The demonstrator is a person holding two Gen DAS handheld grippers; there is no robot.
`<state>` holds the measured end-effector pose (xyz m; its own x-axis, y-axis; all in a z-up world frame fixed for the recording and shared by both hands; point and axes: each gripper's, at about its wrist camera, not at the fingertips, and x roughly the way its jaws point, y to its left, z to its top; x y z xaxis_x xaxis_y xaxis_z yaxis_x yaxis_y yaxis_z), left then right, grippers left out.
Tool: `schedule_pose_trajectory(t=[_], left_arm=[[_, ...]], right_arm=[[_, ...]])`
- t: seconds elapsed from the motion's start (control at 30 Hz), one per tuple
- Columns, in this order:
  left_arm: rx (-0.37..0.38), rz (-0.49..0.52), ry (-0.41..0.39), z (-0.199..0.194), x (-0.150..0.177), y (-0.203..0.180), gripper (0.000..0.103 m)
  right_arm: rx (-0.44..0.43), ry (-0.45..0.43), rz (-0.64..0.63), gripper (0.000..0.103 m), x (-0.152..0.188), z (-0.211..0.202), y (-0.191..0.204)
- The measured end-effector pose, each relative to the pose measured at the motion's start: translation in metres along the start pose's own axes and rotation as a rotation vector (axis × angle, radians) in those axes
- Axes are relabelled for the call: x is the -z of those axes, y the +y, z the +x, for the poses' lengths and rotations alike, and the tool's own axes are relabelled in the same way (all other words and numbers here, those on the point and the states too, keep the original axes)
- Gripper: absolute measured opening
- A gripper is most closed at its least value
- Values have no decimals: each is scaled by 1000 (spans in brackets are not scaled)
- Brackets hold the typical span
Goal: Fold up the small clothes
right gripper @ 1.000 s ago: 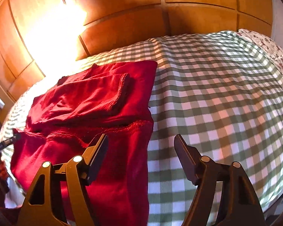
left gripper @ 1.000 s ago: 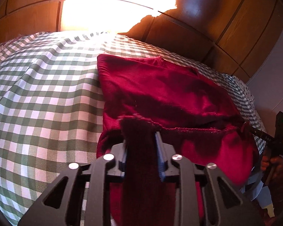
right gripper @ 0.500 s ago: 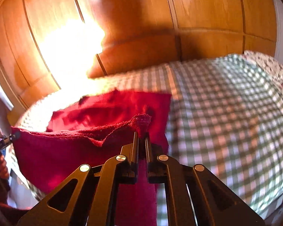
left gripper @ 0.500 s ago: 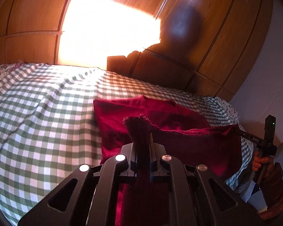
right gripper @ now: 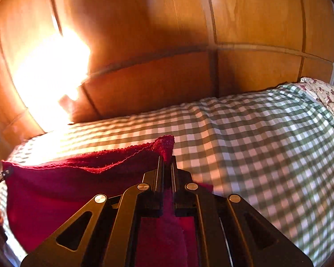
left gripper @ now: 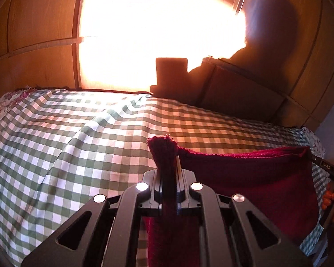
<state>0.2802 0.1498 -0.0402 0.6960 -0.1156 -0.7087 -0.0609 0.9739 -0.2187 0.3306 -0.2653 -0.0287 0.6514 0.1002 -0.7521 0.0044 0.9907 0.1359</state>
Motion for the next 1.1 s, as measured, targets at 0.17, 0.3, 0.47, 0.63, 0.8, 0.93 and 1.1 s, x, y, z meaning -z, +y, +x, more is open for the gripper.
schedule_pose_trajectory(t=[0.17, 0.3, 0.47, 0.63, 0.8, 0.93, 1.1], left_arm=[[-121, 37, 118, 53, 10, -5, 22], [-75, -35, 112, 27, 21, 13, 41], [42, -94, 93, -26, 61, 38, 51], [153, -139, 125, -65, 121, 48, 61], [237, -177, 162, -80, 163, 40, 65], [244, -177, 193, -68, 168, 30, 52], [211, -144, 210, -68, 163, 25, 17]], right_arm=[[46, 137, 4, 4, 13, 54, -5], [-8, 105, 50, 35, 17, 31, -21], [-104, 65, 116, 59, 47, -24, -52], [-204, 125, 183, 59, 106, -60, -70], [-281, 174, 217, 59, 155, -69, -67], [-223, 173, 187, 47, 172, -62, -53], [-209, 161, 159, 14, 165, -81, -48]])
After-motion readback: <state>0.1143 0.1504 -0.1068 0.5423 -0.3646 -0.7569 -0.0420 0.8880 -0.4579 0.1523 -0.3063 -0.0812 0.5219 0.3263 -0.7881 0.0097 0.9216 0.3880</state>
